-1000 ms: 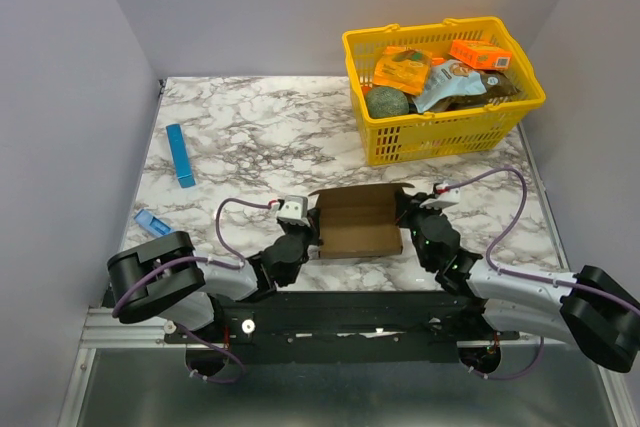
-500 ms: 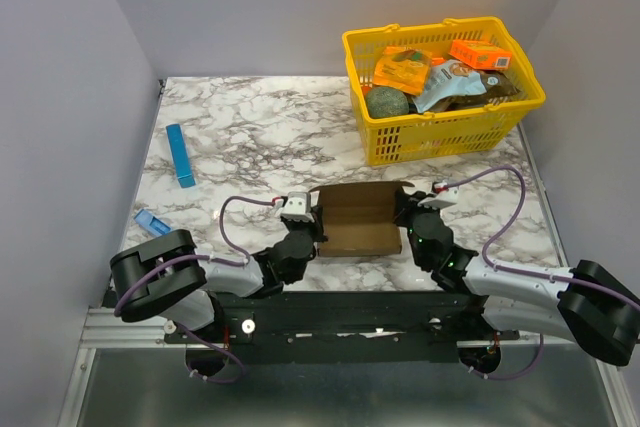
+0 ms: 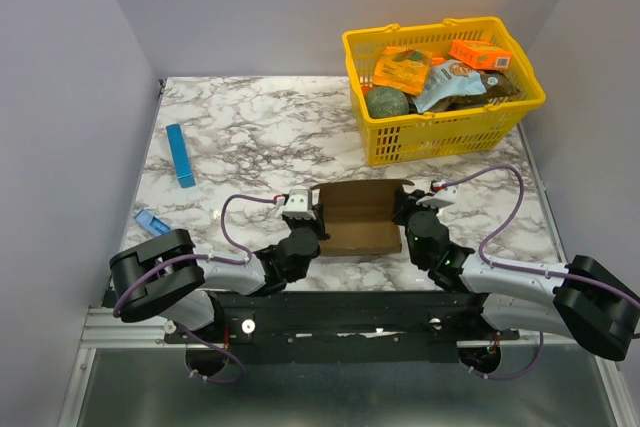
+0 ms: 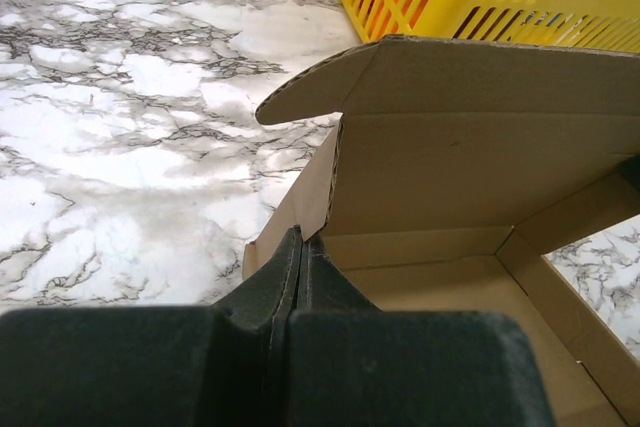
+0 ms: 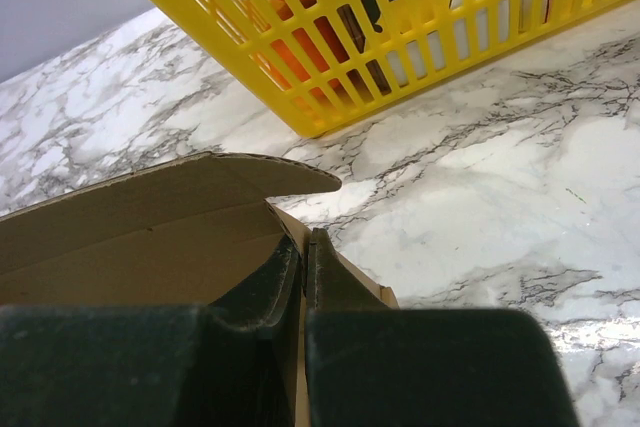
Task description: Fold the paper box
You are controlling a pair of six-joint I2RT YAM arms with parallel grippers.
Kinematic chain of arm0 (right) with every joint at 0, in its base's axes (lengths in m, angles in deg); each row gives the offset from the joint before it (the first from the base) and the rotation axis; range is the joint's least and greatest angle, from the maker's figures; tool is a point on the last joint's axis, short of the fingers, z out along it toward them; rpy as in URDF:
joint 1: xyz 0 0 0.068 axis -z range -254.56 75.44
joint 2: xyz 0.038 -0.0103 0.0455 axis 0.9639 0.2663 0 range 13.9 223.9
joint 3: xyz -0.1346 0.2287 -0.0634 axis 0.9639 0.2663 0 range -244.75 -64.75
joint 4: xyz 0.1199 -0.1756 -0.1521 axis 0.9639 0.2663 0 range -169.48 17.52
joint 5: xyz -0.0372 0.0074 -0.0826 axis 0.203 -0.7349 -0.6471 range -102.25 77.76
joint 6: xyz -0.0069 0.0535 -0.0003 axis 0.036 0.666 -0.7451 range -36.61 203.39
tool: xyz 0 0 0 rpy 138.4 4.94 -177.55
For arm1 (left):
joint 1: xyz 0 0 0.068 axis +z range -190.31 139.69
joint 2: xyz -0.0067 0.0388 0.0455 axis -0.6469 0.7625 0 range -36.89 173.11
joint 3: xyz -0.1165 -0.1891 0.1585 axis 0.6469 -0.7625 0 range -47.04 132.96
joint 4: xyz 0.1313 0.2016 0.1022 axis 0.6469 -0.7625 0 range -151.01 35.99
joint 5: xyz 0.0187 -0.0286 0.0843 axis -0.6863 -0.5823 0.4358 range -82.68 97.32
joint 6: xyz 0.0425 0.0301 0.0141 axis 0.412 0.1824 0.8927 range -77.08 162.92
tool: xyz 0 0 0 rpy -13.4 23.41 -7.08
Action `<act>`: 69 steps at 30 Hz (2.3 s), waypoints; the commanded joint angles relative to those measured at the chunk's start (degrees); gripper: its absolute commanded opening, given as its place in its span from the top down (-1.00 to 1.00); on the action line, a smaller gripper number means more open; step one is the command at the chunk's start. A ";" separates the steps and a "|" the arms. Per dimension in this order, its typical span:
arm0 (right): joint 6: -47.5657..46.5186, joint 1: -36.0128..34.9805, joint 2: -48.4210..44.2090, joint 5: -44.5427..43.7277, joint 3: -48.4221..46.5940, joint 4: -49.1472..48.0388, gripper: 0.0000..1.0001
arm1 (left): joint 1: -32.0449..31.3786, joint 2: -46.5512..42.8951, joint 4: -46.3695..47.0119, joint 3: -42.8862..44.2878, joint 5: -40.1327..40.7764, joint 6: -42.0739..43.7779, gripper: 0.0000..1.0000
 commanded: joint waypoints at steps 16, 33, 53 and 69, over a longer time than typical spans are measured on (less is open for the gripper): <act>4.78 -2.66 2.77 3.95 1.49 10.70 0.79 | -2.03 1.32 -5.71 4.85 -7.43 -6.92 1.00; 6.97 -3.01 -2.22 4.83 3.25 14.91 0.69 | -3.26 2.91 0.10 -4.47 -11.74 0.35 1.00; -2.95 -3.27 -38.63 33.64 6.68 35.39 -0.57 | -8.01 7.57 -9.84 0.72 1.09 4.51 1.00; -10.70 -3.36 -36.00 55.12 -10.71 43.04 -0.57 | -8.01 0.37 -7.20 -3.41 1.09 5.12 1.00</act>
